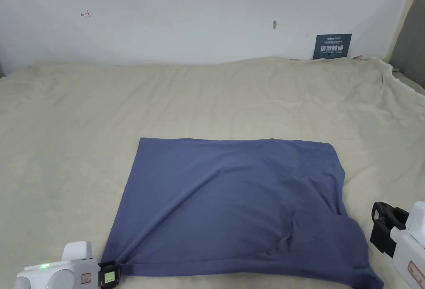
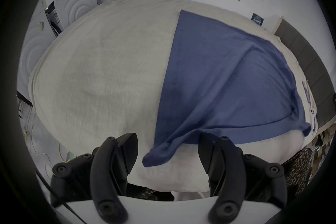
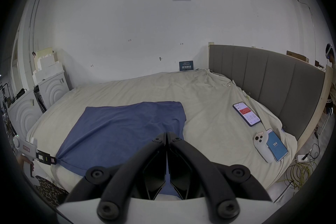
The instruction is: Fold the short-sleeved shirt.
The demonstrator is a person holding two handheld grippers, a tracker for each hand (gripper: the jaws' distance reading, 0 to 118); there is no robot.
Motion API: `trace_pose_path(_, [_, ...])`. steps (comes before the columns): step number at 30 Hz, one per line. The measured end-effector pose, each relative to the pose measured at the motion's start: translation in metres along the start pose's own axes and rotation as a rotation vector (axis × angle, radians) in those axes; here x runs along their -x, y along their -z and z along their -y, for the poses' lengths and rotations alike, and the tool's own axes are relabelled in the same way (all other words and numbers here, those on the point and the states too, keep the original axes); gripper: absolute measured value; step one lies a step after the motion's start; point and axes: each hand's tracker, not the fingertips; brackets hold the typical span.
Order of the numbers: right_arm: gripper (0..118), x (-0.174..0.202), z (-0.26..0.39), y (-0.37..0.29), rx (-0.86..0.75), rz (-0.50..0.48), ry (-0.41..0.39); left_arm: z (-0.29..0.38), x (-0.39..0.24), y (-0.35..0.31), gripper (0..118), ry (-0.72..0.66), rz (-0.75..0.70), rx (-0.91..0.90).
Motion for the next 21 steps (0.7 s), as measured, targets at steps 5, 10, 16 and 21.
trace_pose_path(5, [0,-0.004,0.004,0.005,0.022,0.006,0.012,0.0,-0.007,0.014,33,0.058,0.013,0.032])
trace_pose_path(10, [0,-0.015,0.014,0.016,0.106,0.02,0.016,-0.003,-0.01,-0.001,5,0.092,0.041,-0.037])
trace_pose_path(16, [32,-0.035,0.052,0.049,0.349,0.044,-0.01,-0.01,-0.016,-0.023,4,0.087,0.069,-0.102])
trace_pose_path(21, [74,-0.043,0.085,0.069,0.483,0.037,-0.005,-0.018,-0.018,-0.031,4,0.079,0.085,-0.127])
